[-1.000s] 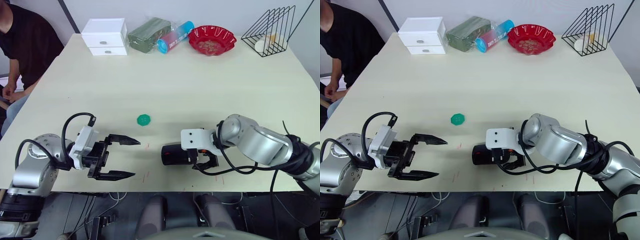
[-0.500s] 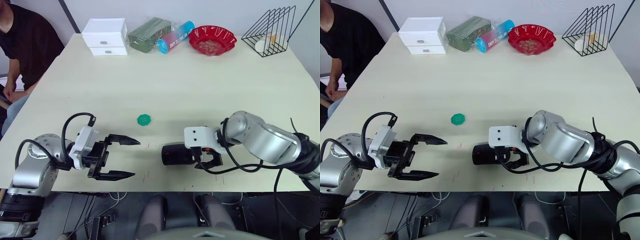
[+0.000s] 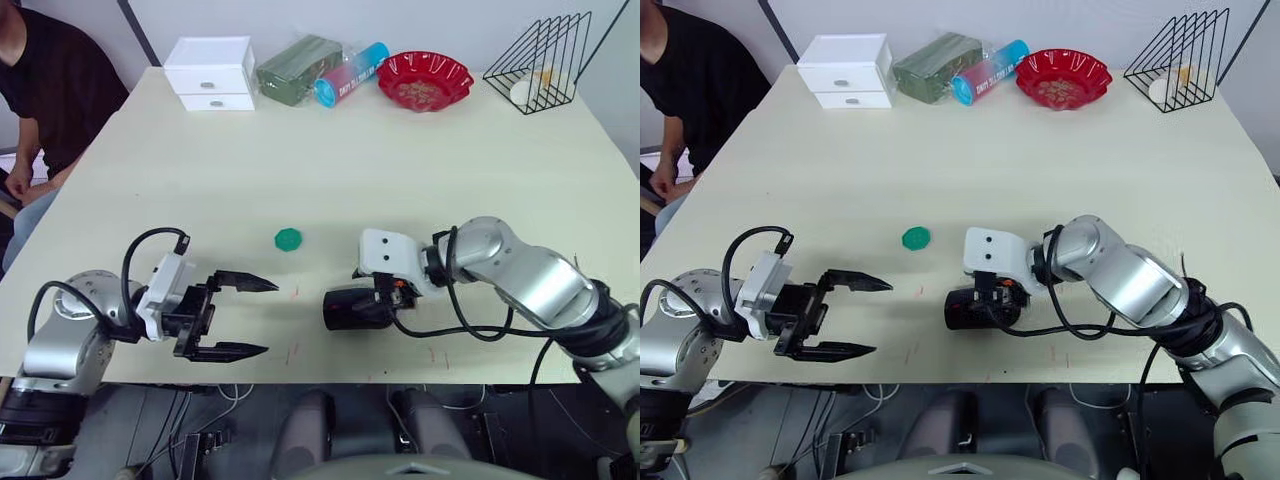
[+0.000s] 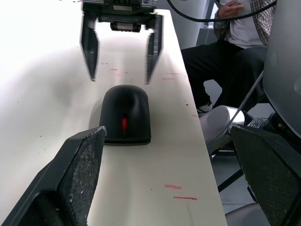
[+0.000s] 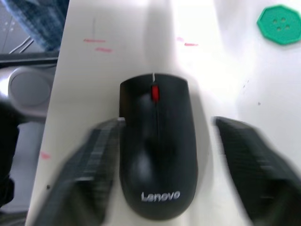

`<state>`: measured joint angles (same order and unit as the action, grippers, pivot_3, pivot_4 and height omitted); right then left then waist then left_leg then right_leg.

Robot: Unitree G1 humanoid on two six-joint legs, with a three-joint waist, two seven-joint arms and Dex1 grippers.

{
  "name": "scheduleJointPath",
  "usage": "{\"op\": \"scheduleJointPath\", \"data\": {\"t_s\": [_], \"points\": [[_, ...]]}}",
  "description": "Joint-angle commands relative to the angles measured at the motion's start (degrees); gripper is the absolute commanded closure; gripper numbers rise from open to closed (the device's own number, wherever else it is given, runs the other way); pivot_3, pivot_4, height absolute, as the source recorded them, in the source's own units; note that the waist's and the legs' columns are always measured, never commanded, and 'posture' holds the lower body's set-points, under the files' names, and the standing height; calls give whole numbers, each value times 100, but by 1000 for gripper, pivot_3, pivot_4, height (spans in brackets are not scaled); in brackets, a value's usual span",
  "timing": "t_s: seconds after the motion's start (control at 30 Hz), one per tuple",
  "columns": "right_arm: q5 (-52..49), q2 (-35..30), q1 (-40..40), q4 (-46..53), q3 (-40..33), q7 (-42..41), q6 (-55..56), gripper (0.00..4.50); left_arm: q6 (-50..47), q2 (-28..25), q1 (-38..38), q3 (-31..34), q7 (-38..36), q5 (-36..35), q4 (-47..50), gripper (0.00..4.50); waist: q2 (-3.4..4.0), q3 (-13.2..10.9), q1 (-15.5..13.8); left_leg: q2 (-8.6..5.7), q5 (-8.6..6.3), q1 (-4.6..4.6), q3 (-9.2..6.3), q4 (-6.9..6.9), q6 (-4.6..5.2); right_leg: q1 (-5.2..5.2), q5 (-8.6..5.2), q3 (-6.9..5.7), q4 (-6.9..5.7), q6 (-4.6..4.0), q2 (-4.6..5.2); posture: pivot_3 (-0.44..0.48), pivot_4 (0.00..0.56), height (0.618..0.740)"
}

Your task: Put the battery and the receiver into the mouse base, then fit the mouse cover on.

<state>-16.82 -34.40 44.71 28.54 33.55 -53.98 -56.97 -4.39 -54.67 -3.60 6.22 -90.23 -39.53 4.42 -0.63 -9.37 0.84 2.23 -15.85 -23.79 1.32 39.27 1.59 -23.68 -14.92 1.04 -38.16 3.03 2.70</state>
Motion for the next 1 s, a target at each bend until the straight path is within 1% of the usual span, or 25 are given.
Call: {"op": "scheduleJointPath", "data": {"t_s": [0.03,0.2,0.33,0.5,0.83,1.0], "points": [[13,188,-45,58,-66,80,296,2964,96,-103,46,180,-227,-87,18,0,-1,1,0,0,0,1,0,0,0,0,0,0,0,0,0,0,150,740],[200,344,-103,-73,158,124,603,2964,116,-117,62,184,-227,-80,-15,0,-1,1,-1,0,0,0,1,0,0,1,0,1,0,0,0,0,150,740],[327,655,-88,-331,381,239,633,2964,140,-154,76,183,-227,-85,-55,0,0,0,1,0,0,2,0,0,0,1,0,0,-2,0,0,0,150,740],[524,831,-20,-549,574,276,669,2964,145,-192,67,180,-227,-101,-90,0,-1,0,-1,0,0,1,1,0,-1,0,0,0,-1,0,0,0,150,740],[866,875,31,-932,974,264,378,2964,120,-196,72,175,-227,-101,-36,0,-1,1,-4,-1,1,2,0,0,-1,1,0,-1,-1,0,0,0,150,740],[913,759,99,-998,1240,194,-43,2964,116,-210,54,171,-227,-109,-37,0,-1,1,-7,-1,1,5,1,1,-1,3,0,0,-3,0,0,0,150,740]]}}
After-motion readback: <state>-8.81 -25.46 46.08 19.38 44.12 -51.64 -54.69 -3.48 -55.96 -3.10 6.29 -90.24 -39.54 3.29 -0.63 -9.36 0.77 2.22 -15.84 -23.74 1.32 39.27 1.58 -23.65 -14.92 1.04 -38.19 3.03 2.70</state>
